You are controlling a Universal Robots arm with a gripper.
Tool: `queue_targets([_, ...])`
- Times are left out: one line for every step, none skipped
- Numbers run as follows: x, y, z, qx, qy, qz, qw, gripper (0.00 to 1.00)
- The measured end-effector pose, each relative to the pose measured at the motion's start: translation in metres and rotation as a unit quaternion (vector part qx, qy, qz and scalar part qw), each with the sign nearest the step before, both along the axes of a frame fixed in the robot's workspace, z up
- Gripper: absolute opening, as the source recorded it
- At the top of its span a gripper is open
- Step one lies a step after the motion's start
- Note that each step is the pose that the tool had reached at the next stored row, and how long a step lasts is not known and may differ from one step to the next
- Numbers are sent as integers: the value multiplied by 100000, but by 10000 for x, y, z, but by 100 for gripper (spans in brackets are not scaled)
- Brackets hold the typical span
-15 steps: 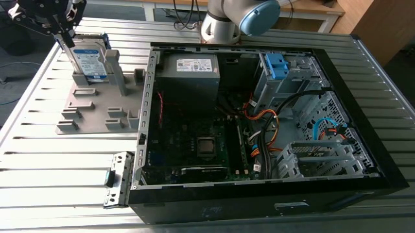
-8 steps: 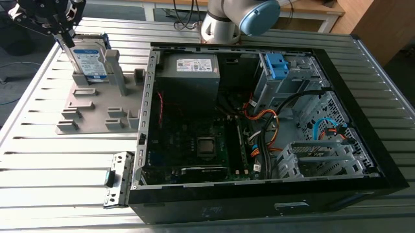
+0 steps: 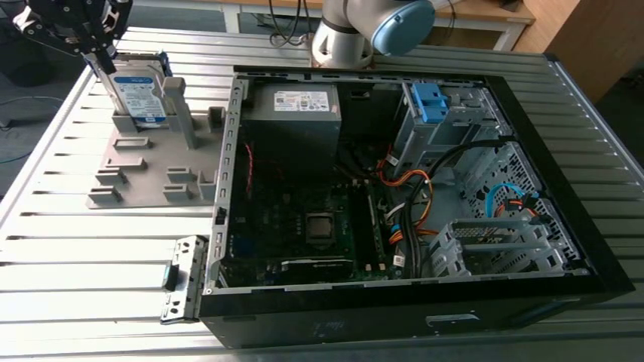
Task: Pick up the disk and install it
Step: 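Pick up the disk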
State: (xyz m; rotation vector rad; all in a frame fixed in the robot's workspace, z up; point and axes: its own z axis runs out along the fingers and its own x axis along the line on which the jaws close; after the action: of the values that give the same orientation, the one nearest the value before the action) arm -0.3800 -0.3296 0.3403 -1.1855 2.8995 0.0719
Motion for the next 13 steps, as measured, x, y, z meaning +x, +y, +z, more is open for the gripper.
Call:
queue_targets([0, 0, 0, 0, 2, 220, 100000, 11])
queue_targets([0, 0, 0, -1, 2, 444, 99999, 11])
queue_targets([0, 0, 0, -3, 3, 687, 99998, 11])
queue_targets([0, 0, 0, 0, 1, 908, 99996, 11])
queue_targets([0, 0, 0, -1, 2, 1130, 99994, 11])
queue_targets([0, 0, 0, -1, 1, 1350, 99991, 11])
queue_targets([0, 0, 0, 0, 1, 1569, 99988, 11])
queue_targets([0, 0, 0, -1, 2, 1789, 99984, 11])
queue_targets([0, 0, 0, 0, 1, 2009, 99980, 11])
queue_targets([0, 0, 0, -2, 2, 2241, 99975, 11])
queue_targets([0, 0, 0, -2, 5, 2464, 99970, 11])
queue_targets([0, 0, 0, 1, 1, 2688, 99964, 11])
queue_targets([0, 0, 0, 1, 3, 2910, 99958, 11])
